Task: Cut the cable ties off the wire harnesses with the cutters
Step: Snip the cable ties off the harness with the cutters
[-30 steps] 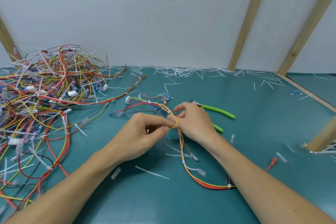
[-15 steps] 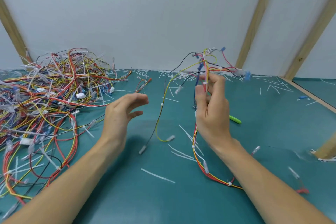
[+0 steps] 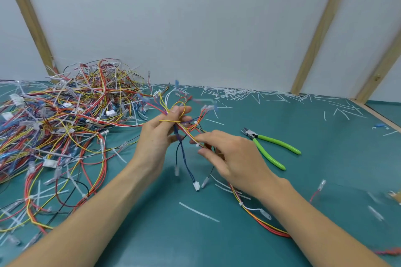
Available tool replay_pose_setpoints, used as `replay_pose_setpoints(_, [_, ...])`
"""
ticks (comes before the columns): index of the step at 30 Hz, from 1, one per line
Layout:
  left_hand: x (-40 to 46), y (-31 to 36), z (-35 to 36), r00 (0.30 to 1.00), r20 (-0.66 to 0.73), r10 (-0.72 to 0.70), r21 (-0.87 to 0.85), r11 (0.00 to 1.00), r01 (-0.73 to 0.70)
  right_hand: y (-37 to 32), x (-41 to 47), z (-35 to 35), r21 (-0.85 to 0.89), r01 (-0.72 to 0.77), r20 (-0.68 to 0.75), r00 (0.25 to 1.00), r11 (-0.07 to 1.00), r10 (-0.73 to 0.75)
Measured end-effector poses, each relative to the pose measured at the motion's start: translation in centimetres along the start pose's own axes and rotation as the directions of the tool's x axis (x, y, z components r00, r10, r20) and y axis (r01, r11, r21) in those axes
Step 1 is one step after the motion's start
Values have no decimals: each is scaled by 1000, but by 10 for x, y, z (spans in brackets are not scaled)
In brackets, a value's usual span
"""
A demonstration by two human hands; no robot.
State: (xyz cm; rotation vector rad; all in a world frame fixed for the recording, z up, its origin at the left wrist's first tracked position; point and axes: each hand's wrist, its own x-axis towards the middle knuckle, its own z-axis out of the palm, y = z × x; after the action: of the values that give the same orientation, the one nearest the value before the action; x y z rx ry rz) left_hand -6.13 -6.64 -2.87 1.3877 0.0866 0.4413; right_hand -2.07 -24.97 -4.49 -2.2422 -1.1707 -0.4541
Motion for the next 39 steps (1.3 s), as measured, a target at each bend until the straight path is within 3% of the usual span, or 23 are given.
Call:
replay_pose_setpoints(4, [-4, 1, 2, 980, -11, 197, 247, 951, -188, 7, 2, -4, 69, -96, -224, 968, 993, 109])
replay_pose_setpoints(8, [-7, -5, 6, 963, 95, 253, 317, 909, -270, 5, 5, -13, 75, -64, -403, 911, 995, 89])
replay_pose_setpoints(12, [-8, -12, 6, 939, 214, 270, 452, 824, -341, -6, 4, -8, 84, 0, -321, 947, 996, 27])
replay_pose_setpoints(16, [-11, -8, 7, 903, 295, 314, 476, 771, -423, -9, 4, -5, 192, -65, -235, 966, 979, 110])
replay_pose_setpoints(20, [-18, -6, 8, 861, 428, 276, 437, 770, -465, -4, 3, -5, 322, -140, -250, 941, 936, 227])
replay_pose_setpoints(24, [-22, -4, 12, 826, 526, 201, 380, 813, -440, -1, 4, -5, 273, -185, -304, 914, 944, 267])
replay_pose_setpoints(28, [-25, -4, 14, 886, 408, 221, 350, 858, -376, 1, 6, -8, 289, -202, -390, 868, 936, 308])
replay_pose_setpoints(31, [-29, -4, 14, 900, 275, 339, 379, 822, -426, 2, 8, -10, 378, -224, -387, 843, 898, 373])
replay_pose_setpoints(35, [-25, 0, 10, 877, 36, 479, 370, 809, -457, 10, 11, -10, 604, -317, -220, 815, 731, 535])
replay_pose_setpoints(39, [-15, 0, 4, 881, -82, 465, 385, 831, -403, 15, 13, -6, 710, -389, -58, 798, 587, 600])
